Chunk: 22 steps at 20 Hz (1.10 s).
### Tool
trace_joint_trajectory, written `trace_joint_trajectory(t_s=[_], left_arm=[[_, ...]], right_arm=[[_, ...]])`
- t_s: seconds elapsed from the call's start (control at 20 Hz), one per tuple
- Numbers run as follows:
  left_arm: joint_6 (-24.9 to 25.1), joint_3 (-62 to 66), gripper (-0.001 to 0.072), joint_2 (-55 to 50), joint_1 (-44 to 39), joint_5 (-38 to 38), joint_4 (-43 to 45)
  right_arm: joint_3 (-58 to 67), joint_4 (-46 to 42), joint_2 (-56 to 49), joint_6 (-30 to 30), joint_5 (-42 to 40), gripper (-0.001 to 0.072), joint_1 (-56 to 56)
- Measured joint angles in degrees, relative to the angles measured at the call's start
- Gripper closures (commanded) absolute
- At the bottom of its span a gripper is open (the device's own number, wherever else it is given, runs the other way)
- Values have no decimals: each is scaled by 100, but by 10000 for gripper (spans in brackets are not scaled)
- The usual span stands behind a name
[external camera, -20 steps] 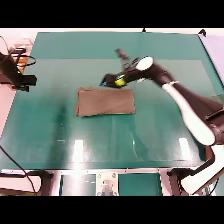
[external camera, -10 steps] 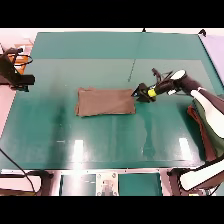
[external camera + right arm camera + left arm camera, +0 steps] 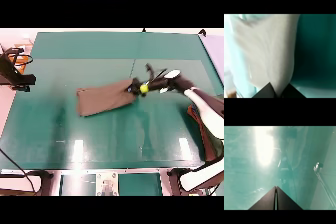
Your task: Fold the shirts.
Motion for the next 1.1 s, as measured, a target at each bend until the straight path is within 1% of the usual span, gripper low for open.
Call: trace_joint_trajectory(t_s=[0.15, 0.35, 0.65, 0.85, 0.95, 1.1], left_arm=[[15, 0, 674, 0, -4, -22, -7], [20, 0, 674, 2, -4, -22, -15], [46, 0, 674, 0, -2, -24, -13], [94, 0, 674, 2, -2, -24, -57], [111, 0, 674, 0, -2, -24, -98], [133, 0, 674, 2, -2, -24, -142]], right_arm=[[697, -341, 678, 409, 387, 698, -807], [1572, -949, 1384, 1069, 1117, 698, -2387], [2280, -1488, 1685, 1923, 2074, 698, -4979], [2398, -2402, 1790, 2199, 2979, 699, -6352], [2420, -2949, 1864, 2256, 3327, 698, -6804], [2376, -3585, 1928, 2315, 3777, 698, -7121]])
